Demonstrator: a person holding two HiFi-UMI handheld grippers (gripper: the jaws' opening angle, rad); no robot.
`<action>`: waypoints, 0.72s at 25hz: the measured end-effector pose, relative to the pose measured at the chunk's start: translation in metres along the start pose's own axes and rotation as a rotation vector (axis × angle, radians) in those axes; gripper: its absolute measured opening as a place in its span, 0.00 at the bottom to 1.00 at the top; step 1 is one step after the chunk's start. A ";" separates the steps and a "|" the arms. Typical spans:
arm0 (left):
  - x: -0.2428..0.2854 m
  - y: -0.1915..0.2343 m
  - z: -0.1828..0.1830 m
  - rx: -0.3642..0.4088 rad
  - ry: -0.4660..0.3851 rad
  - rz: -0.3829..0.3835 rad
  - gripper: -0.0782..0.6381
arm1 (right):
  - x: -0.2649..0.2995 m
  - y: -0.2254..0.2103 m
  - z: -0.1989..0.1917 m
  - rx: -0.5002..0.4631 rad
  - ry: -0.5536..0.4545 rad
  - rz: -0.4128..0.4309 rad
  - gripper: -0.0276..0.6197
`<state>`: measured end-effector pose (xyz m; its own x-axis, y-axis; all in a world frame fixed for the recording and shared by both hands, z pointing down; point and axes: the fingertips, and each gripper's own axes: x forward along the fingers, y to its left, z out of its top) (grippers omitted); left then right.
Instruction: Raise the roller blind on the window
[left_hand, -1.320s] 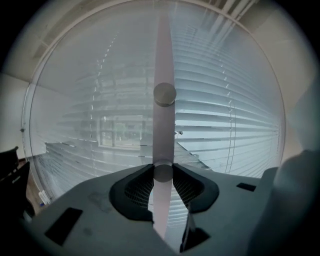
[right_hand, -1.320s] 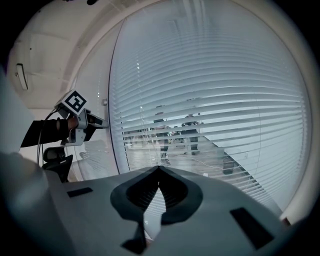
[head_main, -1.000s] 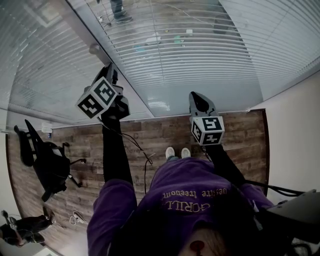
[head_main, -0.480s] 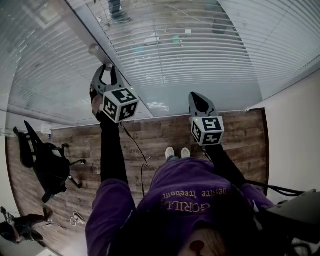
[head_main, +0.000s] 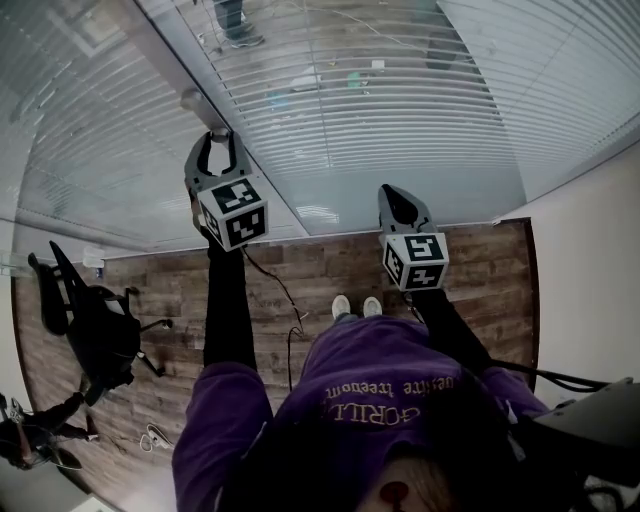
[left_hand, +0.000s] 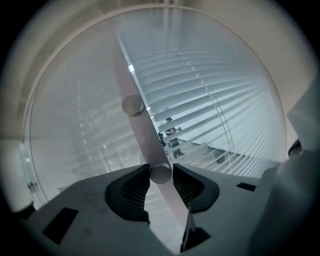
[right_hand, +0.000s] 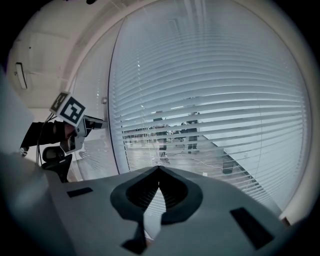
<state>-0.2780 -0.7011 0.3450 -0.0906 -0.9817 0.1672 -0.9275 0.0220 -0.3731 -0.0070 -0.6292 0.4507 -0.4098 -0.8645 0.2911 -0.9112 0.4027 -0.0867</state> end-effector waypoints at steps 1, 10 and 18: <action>0.000 0.001 0.002 -0.100 0.004 -0.029 0.28 | 0.000 0.000 0.000 -0.001 0.001 0.001 0.04; 0.005 0.007 -0.012 -0.663 0.048 -0.167 0.28 | 0.001 -0.001 -0.001 -0.010 0.004 0.003 0.04; 0.007 0.003 -0.013 0.215 0.116 -0.012 0.28 | -0.001 -0.003 -0.003 -0.016 0.014 0.000 0.04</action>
<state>-0.2865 -0.7050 0.3569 -0.1324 -0.9533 0.2716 -0.8313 -0.0425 -0.5543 -0.0040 -0.6286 0.4538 -0.4089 -0.8604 0.3043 -0.9105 0.4073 -0.0718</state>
